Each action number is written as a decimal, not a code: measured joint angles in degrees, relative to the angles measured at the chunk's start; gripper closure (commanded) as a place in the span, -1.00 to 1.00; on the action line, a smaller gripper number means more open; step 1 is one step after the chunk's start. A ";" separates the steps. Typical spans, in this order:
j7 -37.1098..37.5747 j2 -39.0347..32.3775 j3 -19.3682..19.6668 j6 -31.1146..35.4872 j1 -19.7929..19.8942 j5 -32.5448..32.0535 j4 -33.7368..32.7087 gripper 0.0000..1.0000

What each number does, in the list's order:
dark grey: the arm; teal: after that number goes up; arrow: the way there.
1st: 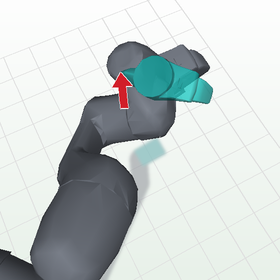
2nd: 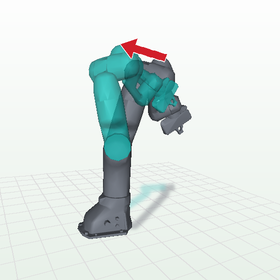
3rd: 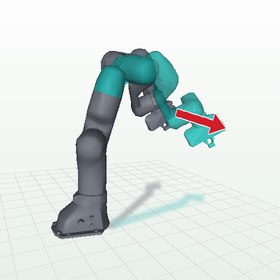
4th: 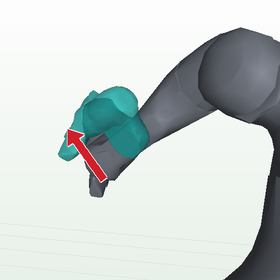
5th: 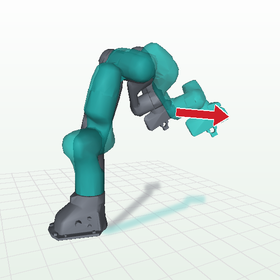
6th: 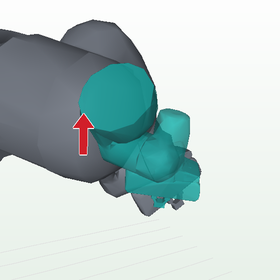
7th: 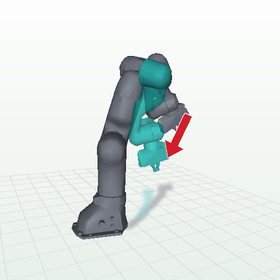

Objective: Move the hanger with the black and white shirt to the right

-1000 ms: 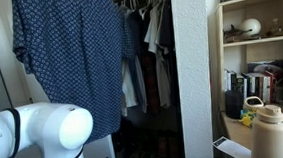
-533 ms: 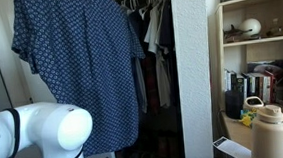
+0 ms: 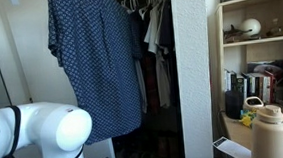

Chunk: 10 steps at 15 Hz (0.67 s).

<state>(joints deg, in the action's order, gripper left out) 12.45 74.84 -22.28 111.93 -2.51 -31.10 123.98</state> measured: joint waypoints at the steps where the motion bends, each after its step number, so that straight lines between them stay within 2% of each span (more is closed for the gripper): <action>1: -0.33 -0.92 0.67 1.76 0.44 -0.08 0.18 0.97; 10: -3.50 -7.65 3.84 12.89 5.06 -0.19 0.19 0.97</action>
<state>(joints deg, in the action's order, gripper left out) 8.95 67.19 -18.44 124.82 2.55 -31.29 124.17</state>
